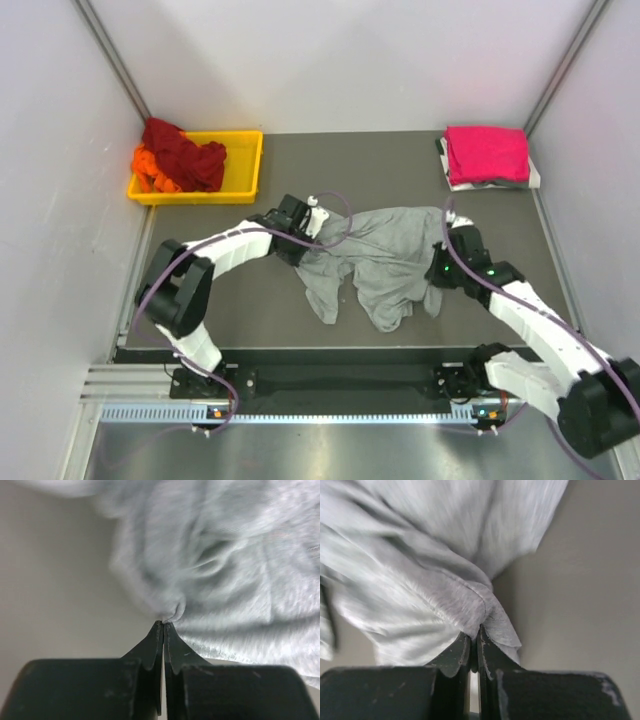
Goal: Fold and stack the t-shirts
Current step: Flatten the tshirt out
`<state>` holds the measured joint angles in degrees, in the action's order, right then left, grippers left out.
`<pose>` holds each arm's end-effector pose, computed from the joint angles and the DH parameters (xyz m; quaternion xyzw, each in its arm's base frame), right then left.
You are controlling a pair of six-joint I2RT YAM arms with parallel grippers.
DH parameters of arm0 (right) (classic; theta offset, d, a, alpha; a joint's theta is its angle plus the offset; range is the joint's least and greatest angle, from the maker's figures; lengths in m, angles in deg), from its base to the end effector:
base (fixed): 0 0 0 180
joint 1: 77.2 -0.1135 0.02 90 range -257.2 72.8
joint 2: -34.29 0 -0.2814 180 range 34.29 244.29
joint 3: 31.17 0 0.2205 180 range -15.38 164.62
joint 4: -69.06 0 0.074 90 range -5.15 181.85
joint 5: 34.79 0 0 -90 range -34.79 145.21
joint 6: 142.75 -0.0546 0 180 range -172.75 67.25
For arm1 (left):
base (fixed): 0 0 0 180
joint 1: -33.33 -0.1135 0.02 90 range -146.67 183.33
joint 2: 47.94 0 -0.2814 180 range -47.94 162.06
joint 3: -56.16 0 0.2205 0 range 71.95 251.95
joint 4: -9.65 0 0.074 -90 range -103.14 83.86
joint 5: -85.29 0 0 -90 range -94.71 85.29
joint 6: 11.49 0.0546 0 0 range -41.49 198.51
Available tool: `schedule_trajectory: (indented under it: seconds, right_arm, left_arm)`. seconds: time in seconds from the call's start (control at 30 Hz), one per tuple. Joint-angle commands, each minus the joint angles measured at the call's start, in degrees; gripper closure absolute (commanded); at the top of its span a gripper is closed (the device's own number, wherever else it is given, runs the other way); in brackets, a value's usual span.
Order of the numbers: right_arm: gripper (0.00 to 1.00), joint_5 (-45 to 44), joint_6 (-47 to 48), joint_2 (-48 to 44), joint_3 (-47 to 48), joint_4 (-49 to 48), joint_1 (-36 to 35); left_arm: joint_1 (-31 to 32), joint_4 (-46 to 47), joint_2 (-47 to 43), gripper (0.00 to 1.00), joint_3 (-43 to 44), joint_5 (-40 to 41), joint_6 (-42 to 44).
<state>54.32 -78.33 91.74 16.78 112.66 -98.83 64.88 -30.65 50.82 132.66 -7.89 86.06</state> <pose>0.1521 0.0594 0.2115 0.0351 0.9479 0.1200 0.2929 0.2764 -0.1732 0.1940 0.3312 0.9129 -0.0757 0.2263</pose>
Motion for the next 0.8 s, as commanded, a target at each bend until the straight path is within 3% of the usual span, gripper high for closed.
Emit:
schedule_trajectory:
  seconds: [0.0, 0.2, 0.5, 0.63, 0.77]
  right_arm:
    - [1.00, -10.2, 3.2, -8.6, 11.5, 6.3, -0.3]
    - [1.00, -14.0, 9.3, -15.4, 30.4, 16.8, -0.3]
    - [1.00, -12.4, 15.5, -16.7, 64.4, 28.8, -0.3]
    - [1.00, -10.7, 16.0, -16.3, 73.9, 31.9, -0.3]
    - [1.00, -11.9, 16.4, -15.4, 76.9, 31.6, -0.3]
  left_arm:
    - [-2.1, -1.6, -11.5, 1.00, 2.4, 7.0, 2.1]
    - [-3.3, -13.4, -26.2, 1.00, 11.1, 13.5, 7.3]
    - [-3.4, -28.0, -42.7, 1.00, 33.9, 24.3, 11.8]
    - [-3.4, -30.4, -45.8, 1.00, 38.8, 27.8, 12.8]
    - [-3.4, -29.5, -47.6, 1.00, 38.6, 30.7, 14.1]
